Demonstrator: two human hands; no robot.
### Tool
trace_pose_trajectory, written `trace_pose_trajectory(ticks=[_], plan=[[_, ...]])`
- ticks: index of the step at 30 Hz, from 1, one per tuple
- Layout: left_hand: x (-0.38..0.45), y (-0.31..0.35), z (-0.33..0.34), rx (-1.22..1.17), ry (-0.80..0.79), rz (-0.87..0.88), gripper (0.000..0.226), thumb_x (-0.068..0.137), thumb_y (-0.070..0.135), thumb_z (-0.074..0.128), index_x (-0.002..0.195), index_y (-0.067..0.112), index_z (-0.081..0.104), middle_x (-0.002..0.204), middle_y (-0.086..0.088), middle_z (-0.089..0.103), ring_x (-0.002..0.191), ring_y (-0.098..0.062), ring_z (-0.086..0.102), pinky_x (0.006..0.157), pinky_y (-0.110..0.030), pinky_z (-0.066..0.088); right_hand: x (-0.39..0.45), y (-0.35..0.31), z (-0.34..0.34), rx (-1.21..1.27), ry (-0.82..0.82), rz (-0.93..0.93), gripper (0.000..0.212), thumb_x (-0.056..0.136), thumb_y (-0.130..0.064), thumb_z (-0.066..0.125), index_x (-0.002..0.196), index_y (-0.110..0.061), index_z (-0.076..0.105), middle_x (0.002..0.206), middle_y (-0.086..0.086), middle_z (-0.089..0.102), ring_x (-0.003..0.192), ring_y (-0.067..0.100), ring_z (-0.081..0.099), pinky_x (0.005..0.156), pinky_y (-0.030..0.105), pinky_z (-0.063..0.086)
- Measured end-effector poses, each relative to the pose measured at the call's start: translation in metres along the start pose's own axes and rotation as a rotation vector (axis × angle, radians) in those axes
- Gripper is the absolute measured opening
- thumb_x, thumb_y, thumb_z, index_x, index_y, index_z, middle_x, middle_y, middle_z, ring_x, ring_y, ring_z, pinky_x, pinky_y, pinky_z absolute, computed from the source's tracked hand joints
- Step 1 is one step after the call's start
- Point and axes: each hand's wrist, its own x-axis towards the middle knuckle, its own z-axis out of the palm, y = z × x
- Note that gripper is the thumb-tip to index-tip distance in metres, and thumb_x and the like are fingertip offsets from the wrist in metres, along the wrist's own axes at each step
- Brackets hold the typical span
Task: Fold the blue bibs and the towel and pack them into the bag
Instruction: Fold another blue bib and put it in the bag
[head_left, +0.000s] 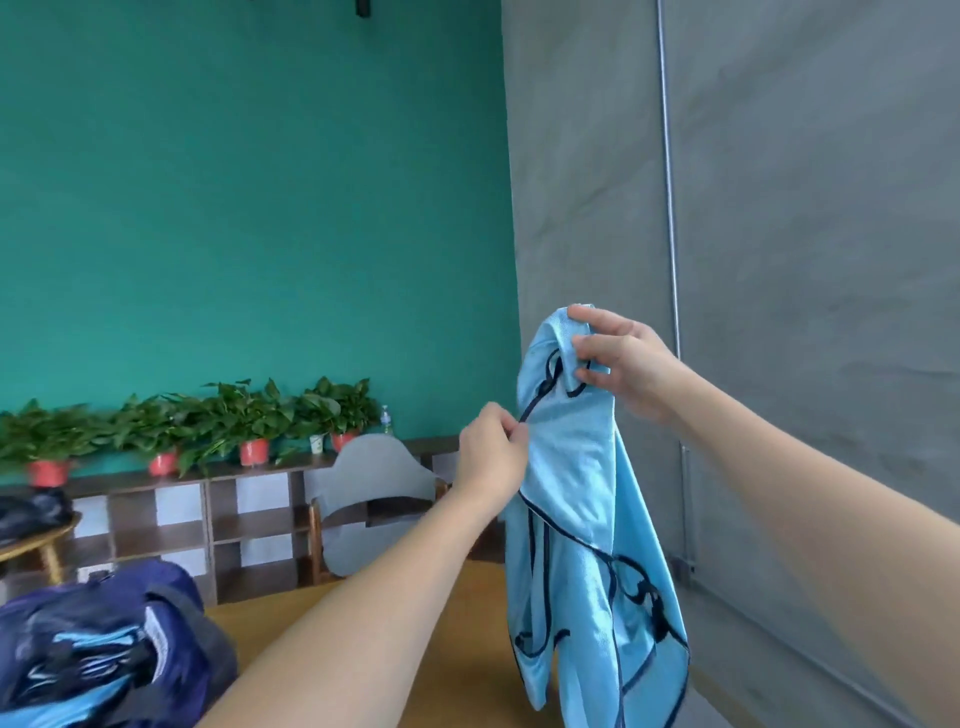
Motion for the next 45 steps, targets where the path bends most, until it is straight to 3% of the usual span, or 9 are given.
trace_pose_trajectory(ticks=[4, 8, 16, 25, 31, 34, 38, 41, 45], plan=[[0.022, -0.002, -0.085, 0.126, 0.093, 0.019, 0.016, 0.104, 0.022, 0.048, 0.091, 0.013, 0.051, 0.089, -0.005, 0.059, 0.072, -0.017, 0.053, 0.055, -0.027, 0.034, 0.020, -0.010, 0.041, 0.030, -0.020, -0.025, 0.048, 0.090, -0.001, 0.067, 0.135, -0.016, 0.061, 0.101, 0.009, 0.063, 0.083, 0.018, 0.060, 0.077, 0.030, 0.055], [0.042, -0.004, -0.162, 0.246, 0.155, 0.059, 0.016, 0.105, 0.020, 0.042, 0.091, 0.013, 0.046, 0.089, -0.008, 0.056, 0.068, -0.018, 0.048, 0.055, -0.031, 0.034, 0.034, -0.006, 0.083, 0.082, -0.036, -0.038, 0.052, 0.088, -0.001, 0.071, 0.136, -0.016, 0.060, 0.129, 0.009, 0.065, 0.093, 0.018, 0.066, 0.070, 0.026, 0.056], [0.080, -0.050, -0.226, 0.346, 0.206, 0.142, 0.013, 0.105, 0.017, 0.043, 0.093, 0.013, 0.046, 0.083, -0.006, 0.056, 0.069, -0.020, 0.049, 0.059, -0.034, 0.041, 0.067, 0.030, 0.148, 0.059, -0.087, -0.012, 0.054, 0.089, -0.009, 0.073, 0.140, -0.021, 0.058, 0.132, 0.001, 0.064, 0.104, 0.013, 0.067, 0.077, 0.029, 0.056], [0.084, -0.190, -0.184, 0.339, 0.090, 0.089, 0.005, 0.106, 0.021, 0.048, 0.103, 0.019, 0.052, 0.073, 0.003, 0.056, 0.067, -0.016, 0.055, 0.070, -0.038, 0.052, 0.091, 0.177, 0.181, 0.014, -0.156, 0.217, 0.055, 0.090, -0.011, 0.073, 0.141, -0.022, 0.056, 0.141, -0.001, 0.055, 0.114, 0.015, 0.063, 0.087, 0.035, 0.056], [0.018, -0.303, -0.127, 0.274, -0.089, -0.068, 0.009, 0.103, 0.021, 0.057, 0.111, 0.024, 0.058, 0.085, 0.015, 0.058, 0.080, 0.001, 0.058, 0.069, -0.016, 0.044, 0.050, 0.319, 0.193, -0.053, -0.197, 0.433, 0.053, 0.091, -0.012, 0.072, 0.140, -0.020, 0.056, 0.139, -0.003, 0.058, 0.114, 0.015, 0.063, 0.081, 0.031, 0.057], [-0.017, -0.356, -0.104, 0.259, -0.158, -0.195, 0.014, 0.101, 0.019, 0.058, 0.113, 0.028, 0.060, 0.097, 0.014, 0.064, 0.091, -0.002, 0.062, 0.077, -0.017, 0.048, 0.020, 0.378, 0.198, -0.138, -0.225, 0.505, 0.049, 0.091, -0.014, 0.072, 0.138, -0.023, 0.059, 0.136, -0.009, 0.056, 0.112, 0.008, 0.061, 0.079, 0.027, 0.057], [-0.054, -0.408, -0.079, 0.264, -0.167, -0.282, 0.018, 0.099, 0.016, 0.061, 0.113, 0.027, 0.066, 0.103, 0.018, 0.065, 0.096, -0.002, 0.060, 0.078, -0.002, 0.036, -0.018, 0.436, 0.205, -0.207, -0.311, 0.587, 0.043, 0.091, -0.012, 0.071, 0.130, -0.028, 0.062, 0.116, -0.005, 0.069, 0.099, 0.014, 0.068, 0.086, 0.026, 0.053], [-0.076, -0.424, -0.057, 0.254, -0.138, -0.246, 0.019, 0.098, 0.017, 0.062, 0.112, 0.027, 0.070, 0.110, 0.019, 0.063, 0.101, 0.004, 0.055, 0.088, -0.007, 0.038, -0.039, 0.469, 0.209, -0.457, -0.385, 0.465, 0.038, 0.089, -0.008, 0.071, 0.118, -0.030, 0.063, 0.114, -0.010, 0.069, 0.112, 0.009, 0.064, 0.103, 0.025, 0.047], [-0.101, -0.434, -0.033, 0.188, 0.006, -0.262, 0.019, 0.099, 0.027, 0.062, 0.114, 0.031, 0.073, 0.131, 0.008, 0.057, 0.126, -0.004, 0.051, 0.107, -0.029, 0.039, -0.045, 0.482, 0.218, -0.672, -0.435, 0.235, 0.025, 0.093, -0.020, 0.070, 0.116, -0.027, 0.067, 0.104, -0.025, 0.060, 0.104, 0.000, 0.055, 0.089, 0.002, 0.035]])
